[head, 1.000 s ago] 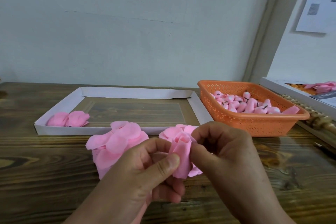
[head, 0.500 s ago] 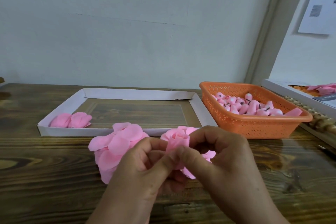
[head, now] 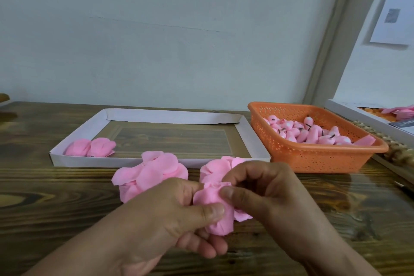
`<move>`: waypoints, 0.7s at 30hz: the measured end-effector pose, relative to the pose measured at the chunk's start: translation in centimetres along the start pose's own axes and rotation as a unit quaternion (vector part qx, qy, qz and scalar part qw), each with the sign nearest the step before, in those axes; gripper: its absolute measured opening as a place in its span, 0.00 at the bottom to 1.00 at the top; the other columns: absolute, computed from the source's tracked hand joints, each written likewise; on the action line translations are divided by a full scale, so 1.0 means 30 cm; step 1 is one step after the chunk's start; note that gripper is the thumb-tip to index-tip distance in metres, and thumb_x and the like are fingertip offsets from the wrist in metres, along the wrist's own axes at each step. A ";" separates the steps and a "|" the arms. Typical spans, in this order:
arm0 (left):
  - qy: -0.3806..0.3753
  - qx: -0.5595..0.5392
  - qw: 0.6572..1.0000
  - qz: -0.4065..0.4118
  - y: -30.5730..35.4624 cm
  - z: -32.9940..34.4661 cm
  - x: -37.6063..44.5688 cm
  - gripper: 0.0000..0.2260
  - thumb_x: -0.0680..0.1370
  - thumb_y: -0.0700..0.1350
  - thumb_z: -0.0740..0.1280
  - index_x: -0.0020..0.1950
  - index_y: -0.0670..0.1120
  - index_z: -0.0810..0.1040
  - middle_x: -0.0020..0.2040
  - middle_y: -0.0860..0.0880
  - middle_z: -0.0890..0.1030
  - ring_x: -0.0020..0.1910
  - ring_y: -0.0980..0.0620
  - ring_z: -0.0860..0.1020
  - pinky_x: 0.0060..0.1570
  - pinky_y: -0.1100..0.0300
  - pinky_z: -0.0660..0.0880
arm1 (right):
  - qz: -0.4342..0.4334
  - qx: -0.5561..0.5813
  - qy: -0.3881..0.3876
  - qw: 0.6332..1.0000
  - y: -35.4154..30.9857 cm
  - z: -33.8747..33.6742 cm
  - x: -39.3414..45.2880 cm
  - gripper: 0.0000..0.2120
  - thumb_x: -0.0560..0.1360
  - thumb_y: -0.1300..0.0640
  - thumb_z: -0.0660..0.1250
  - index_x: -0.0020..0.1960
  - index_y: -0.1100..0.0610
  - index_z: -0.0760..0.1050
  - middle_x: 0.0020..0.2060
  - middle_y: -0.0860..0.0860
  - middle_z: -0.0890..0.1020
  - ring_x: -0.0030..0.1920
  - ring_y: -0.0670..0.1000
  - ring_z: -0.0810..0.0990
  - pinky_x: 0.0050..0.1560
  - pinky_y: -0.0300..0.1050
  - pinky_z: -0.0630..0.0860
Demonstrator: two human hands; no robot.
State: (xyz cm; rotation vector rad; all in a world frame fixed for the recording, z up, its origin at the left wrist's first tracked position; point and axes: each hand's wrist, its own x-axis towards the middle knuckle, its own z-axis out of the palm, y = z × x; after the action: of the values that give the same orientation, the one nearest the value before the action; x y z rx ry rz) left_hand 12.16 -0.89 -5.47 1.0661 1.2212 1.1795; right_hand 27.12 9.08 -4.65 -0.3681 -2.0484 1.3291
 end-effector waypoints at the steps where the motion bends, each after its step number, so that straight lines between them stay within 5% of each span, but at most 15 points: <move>1: -0.004 0.021 1.000 0.003 0.001 -0.006 -0.003 0.10 0.70 0.46 0.71 0.40 0.39 0.83 0.37 0.44 0.83 0.36 0.49 0.82 0.35 0.63 0.77 | -0.006 -0.010 0.003 1.000 0.008 0.010 -0.006 0.04 0.70 0.63 0.73 0.38 0.62 0.80 0.31 0.56 0.80 0.31 0.48 0.75 0.34 0.38 0.73; 6: -0.033 0.109 0.993 -0.006 0.025 -0.040 -0.023 0.06 0.72 0.48 0.72 0.37 0.47 0.83 0.36 0.46 0.83 0.37 0.51 0.82 0.36 0.64 0.77 | 0.024 0.077 0.016 0.997 0.040 0.049 -0.020 0.05 0.66 0.58 0.73 0.38 0.61 0.80 0.33 0.62 0.80 0.36 0.53 0.76 0.41 0.48 0.74; 10: -0.014 0.152 0.988 -0.015 0.057 -0.073 -0.038 0.06 0.69 0.48 0.75 0.34 0.48 0.83 0.34 0.46 0.82 0.34 0.54 0.81 0.30 0.65 0.74 | 0.015 0.064 0.033 0.997 0.038 0.065 -0.018 0.04 0.66 0.59 0.75 0.40 0.56 0.81 0.31 0.53 0.80 0.33 0.50 0.76 0.36 0.42 0.74; 16: 0.278 0.212 0.937 -0.025 0.162 -0.399 0.036 0.06 0.72 0.45 0.71 0.37 0.44 0.83 0.37 0.44 0.84 0.37 0.49 0.78 0.39 0.56 0.77 | -0.023 -0.148 0.203 0.968 0.117 -0.003 -0.004 0.14 0.68 0.67 0.72 0.40 0.48 0.79 0.34 0.48 0.81 0.38 0.45 0.78 0.36 0.30 0.73; 18: 0.356 0.260 0.897 -0.042 0.181 -0.518 0.073 0.05 0.74 0.46 0.71 0.44 0.45 0.82 0.42 0.44 0.82 0.41 0.45 0.77 0.49 0.48 0.76 | -0.049 -0.195 0.252 0.947 0.150 -0.005 0.003 0.15 0.68 0.71 0.71 0.40 0.50 0.78 0.36 0.47 0.81 0.40 0.45 0.78 0.37 0.28 0.72; 21: 0.400 0.323 0.857 -0.048 0.179 -0.630 0.125 0.06 0.75 0.44 0.71 0.40 0.44 0.79 0.41 0.44 0.80 0.39 0.45 0.75 0.54 0.48 0.75 | -0.127 -0.280 0.287 0.907 0.179 -0.009 0.005 0.10 0.69 0.72 0.69 0.43 0.59 0.78 0.38 0.50 0.80 0.40 0.46 0.76 0.39 0.32 0.72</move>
State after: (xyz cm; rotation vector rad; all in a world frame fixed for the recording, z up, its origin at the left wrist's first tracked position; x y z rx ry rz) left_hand -7.17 2.91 -1.89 0.9697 2.4236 1.1951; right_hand 26.57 11.73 -9.31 -0.6318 -1.8383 0.3771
